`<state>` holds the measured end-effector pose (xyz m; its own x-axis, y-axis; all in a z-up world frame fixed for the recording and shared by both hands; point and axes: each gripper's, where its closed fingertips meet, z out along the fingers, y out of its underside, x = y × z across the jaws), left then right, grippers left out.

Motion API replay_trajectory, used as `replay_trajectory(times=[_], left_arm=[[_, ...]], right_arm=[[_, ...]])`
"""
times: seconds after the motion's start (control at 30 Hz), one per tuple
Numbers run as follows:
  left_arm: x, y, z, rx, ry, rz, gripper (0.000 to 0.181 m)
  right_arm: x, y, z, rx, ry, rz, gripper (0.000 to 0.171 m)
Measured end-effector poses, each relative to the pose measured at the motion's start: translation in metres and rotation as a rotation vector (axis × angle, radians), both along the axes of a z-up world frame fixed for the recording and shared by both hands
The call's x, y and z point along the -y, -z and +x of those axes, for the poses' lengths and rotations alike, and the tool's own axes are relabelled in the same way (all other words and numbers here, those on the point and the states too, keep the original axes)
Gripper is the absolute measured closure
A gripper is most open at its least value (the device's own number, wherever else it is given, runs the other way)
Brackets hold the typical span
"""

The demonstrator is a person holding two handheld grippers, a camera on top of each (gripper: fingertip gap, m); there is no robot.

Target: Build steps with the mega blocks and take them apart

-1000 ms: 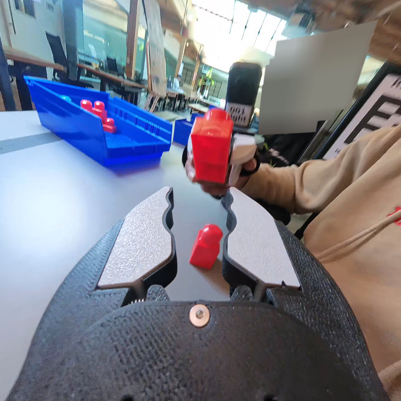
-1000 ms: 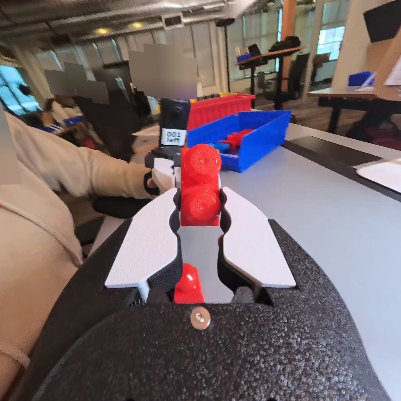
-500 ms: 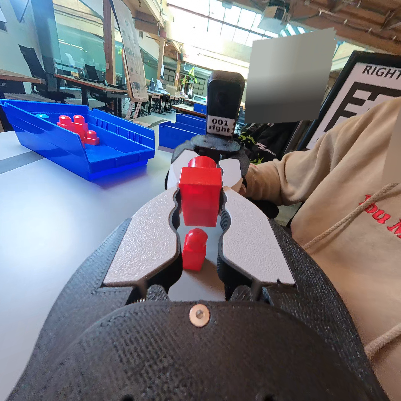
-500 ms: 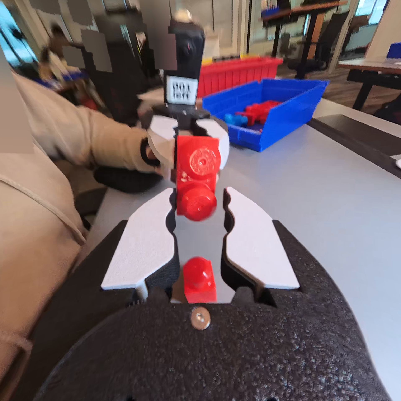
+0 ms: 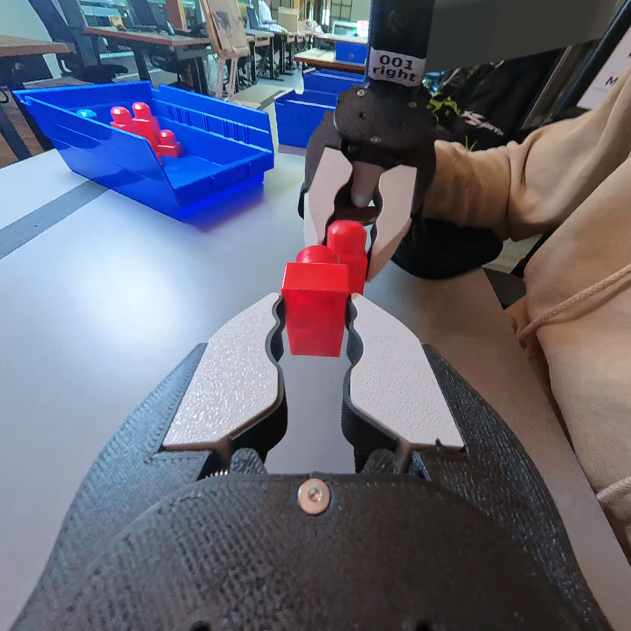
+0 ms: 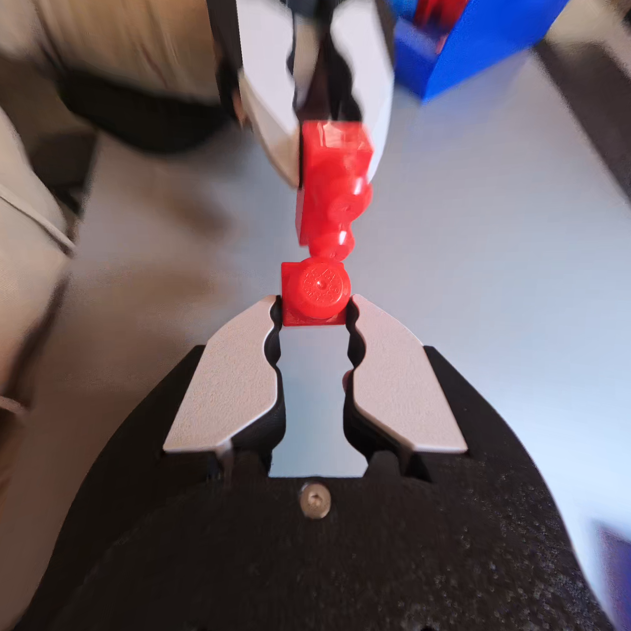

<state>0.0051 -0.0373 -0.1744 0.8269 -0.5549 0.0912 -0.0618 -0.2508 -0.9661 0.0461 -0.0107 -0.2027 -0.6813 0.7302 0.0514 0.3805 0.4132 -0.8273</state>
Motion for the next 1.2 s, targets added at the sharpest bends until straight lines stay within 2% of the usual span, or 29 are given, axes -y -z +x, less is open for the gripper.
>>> replay_trajectory(times=[0.03,0.13,0.2,0.23,0.33,0.47,0.7,0.9,1.07,1.2], left_arm=[[0.000,-0.004,-0.001,0.020,-0.001,0.011,0.147],[0.001,-0.014,0.003,0.081,0.011,0.040,0.147],[0.000,-0.019,0.007,0.100,0.017,0.057,0.147],[0.001,-0.021,0.009,0.101,0.022,0.063,0.147],[0.002,-0.032,0.018,0.116,0.026,0.103,0.147],[0.006,-0.032,0.016,0.073,0.013,0.093,0.147],[0.007,-0.023,0.015,0.030,0.028,0.067,0.148],[0.005,-0.023,0.015,0.157,0.048,0.036,0.147],[0.005,-0.025,0.012,0.162,0.030,0.060,0.147],[0.005,-0.027,0.001,0.126,-0.008,0.098,0.147]], right_arm=[[-0.004,-0.019,-0.002,-0.075,0.013,-0.112,0.135],[-0.025,-0.074,-0.010,-0.303,0.124,-0.477,0.135],[-0.024,-0.087,-0.009,-0.328,0.116,-0.643,0.135],[-0.020,-0.086,-0.011,-0.327,0.112,-0.663,0.135],[0.016,-0.063,-0.014,-0.253,0.030,-0.598,0.135],[0.026,-0.044,-0.017,-0.252,0.036,-0.495,0.135],[0.027,-0.036,-0.018,-0.228,0.039,-0.448,0.135],[0.022,-0.042,-0.019,-0.330,0.051,-0.314,0.132],[0.018,-0.042,-0.017,-0.281,0.057,-0.348,0.131],[0.005,-0.053,-0.015,-0.270,0.080,-0.450,0.128]])
